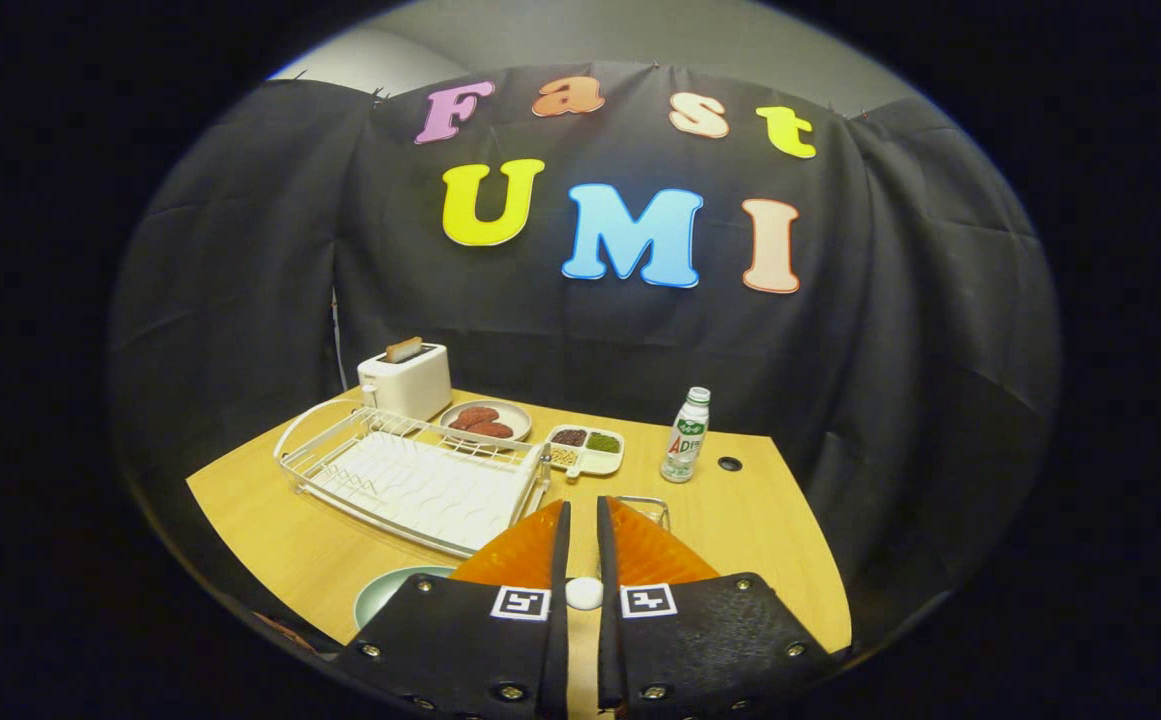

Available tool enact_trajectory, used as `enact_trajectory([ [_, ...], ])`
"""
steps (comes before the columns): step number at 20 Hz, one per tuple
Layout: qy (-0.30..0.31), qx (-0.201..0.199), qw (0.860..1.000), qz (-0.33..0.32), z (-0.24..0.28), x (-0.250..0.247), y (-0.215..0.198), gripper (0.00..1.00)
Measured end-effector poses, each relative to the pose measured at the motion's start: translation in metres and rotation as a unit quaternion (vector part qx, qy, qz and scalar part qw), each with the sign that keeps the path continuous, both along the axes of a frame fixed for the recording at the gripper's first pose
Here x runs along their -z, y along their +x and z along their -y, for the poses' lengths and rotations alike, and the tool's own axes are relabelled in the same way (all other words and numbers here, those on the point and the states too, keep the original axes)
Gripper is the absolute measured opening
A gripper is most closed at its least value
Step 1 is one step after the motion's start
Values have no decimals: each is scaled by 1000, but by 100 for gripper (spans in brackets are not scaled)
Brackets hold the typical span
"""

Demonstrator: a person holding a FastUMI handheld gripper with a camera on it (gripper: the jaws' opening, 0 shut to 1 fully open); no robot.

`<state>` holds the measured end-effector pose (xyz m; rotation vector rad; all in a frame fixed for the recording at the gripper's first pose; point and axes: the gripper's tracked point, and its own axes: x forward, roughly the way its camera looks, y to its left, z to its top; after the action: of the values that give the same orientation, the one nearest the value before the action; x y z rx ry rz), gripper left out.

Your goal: Take the plate from the dish rack, then take the spoon from the basket and place it into the plate.

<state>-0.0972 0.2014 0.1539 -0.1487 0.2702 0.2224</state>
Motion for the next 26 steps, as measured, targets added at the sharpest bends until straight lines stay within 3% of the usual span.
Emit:
enact_trajectory([
  [12, -40, -113, 989, -83, -80, 60, 1, 12],
  [26, -55, -173, 976, -121, -139, 90, 8, 12],
])
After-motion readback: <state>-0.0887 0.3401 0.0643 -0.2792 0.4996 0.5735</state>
